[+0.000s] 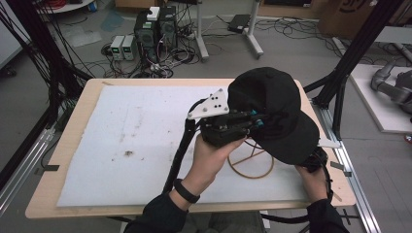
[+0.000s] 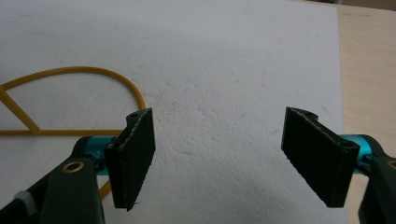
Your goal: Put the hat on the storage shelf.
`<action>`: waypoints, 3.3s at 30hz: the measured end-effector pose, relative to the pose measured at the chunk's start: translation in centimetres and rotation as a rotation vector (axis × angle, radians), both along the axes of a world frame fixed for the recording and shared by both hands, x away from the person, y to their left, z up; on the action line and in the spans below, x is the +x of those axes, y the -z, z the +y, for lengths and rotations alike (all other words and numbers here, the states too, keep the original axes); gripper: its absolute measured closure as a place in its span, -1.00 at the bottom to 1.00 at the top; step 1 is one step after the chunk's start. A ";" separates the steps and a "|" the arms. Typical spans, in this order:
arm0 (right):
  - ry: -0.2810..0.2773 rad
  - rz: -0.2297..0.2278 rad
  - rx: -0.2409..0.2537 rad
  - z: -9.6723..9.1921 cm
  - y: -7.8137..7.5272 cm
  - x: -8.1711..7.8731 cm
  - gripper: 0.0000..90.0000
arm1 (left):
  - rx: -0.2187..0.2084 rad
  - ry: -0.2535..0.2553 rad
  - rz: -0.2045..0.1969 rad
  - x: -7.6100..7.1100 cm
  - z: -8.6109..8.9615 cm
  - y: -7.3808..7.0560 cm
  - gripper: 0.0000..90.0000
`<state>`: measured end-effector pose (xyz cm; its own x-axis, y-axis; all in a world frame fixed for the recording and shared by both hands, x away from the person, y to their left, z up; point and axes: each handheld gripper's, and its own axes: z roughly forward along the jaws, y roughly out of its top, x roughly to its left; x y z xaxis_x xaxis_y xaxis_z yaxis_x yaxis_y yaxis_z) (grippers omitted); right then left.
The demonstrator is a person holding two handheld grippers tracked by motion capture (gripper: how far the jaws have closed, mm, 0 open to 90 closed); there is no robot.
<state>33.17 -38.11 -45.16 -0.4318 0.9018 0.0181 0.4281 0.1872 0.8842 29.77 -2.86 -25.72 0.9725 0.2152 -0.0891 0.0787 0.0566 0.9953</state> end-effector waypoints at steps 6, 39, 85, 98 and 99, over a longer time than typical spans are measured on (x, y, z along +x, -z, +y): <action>0.041 -0.008 0.074 -0.7 0.0 -0.1 -0.43 | 0.067 0.019 -0.033 0.2 -0.9 1.2 0.95; 0.113 0.002 0.148 -1.4 0.0 -0.1 -0.42 | 0.291 0.030 -0.175 0.8 0.2 3.2 0.57; 0.087 0.017 0.068 -0.6 0.0 0.1 -0.42 | 0.328 -0.623 0.148 -0.2 25.4 17.5 -0.57; 0.074 0.016 0.055 -0.5 0.0 0.1 -0.42 | 0.375 -0.680 0.190 0.2 26.1 19.0 -0.56; 0.072 0.016 0.051 -0.4 0.0 0.1 -0.43 | 0.376 -0.680 0.196 0.2 26.1 19.1 -0.56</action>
<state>33.25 -38.56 -45.15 -0.3653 0.9282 0.0712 0.4526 0.1102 0.8849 30.01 23.20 -44.86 0.5920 0.8045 -0.0481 0.3228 -0.1820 0.9288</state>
